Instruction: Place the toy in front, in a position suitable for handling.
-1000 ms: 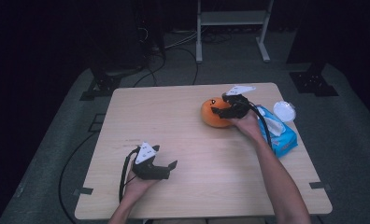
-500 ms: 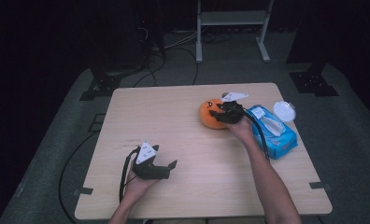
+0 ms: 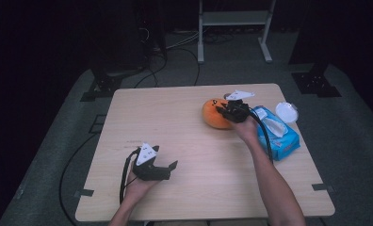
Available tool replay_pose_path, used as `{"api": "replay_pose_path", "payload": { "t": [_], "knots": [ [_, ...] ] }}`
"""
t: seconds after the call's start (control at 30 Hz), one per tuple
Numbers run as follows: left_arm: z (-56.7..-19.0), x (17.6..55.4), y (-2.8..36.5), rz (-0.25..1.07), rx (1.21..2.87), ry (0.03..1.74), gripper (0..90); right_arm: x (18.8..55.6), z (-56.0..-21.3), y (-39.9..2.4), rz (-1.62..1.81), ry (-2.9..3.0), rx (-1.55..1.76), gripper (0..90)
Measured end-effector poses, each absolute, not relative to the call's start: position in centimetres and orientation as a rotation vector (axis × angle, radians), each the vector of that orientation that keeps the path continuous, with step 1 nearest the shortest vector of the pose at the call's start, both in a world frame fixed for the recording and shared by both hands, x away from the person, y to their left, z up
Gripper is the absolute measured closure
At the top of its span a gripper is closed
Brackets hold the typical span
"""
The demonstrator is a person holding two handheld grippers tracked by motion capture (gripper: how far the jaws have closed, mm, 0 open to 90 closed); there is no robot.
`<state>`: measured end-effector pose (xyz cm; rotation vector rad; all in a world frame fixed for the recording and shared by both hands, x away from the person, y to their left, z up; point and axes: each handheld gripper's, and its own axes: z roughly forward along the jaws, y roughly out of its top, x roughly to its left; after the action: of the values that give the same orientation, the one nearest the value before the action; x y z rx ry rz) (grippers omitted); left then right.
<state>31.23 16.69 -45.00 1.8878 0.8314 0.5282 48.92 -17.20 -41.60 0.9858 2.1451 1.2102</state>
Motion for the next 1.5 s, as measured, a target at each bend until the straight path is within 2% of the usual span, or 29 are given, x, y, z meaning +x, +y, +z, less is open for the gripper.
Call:
{"api": "replay_pose_path", "payload": {
  "t": [0.23,0.43,0.6,0.63,0.83,1.27,1.5],
  "knots": [
    [-44.9,31.2,16.9,0.542,1.875,0.832,7.6,47.1,-39.6,-17.4,1.281,2.160,0.912,76.6],
    [-44.8,31.3,17.2,0.542,1.866,0.846,7.6,42.9,-37.1,-17.5,1.374,2.179,0.797,76.9],
    [-44.7,31.3,17.1,0.548,1.867,0.840,7.6,39.5,-36.4,-16.9,1.406,2.223,0.728,77.1],
    [-44.6,31.3,17.2,0.551,1.866,0.841,7.6,37.6,-36.5,-16.3,1.395,2.256,0.681,77.1],
    [-44.5,31.3,17.3,0.539,1.849,0.836,7.6,33.6,-37.7,-15.0,1.423,2.296,0.621,77.2],
    [-44.0,30.8,16.7,0.467,1.836,0.735,7.7,30.7,-41.7,-13.0,1.387,2.291,0.662,77.2],
    [-43.3,30.2,15.3,0.300,1.834,0.589,8.2,29.1,-42.7,-12.8,1.418,2.330,0.644,64.5]
  ]
}}
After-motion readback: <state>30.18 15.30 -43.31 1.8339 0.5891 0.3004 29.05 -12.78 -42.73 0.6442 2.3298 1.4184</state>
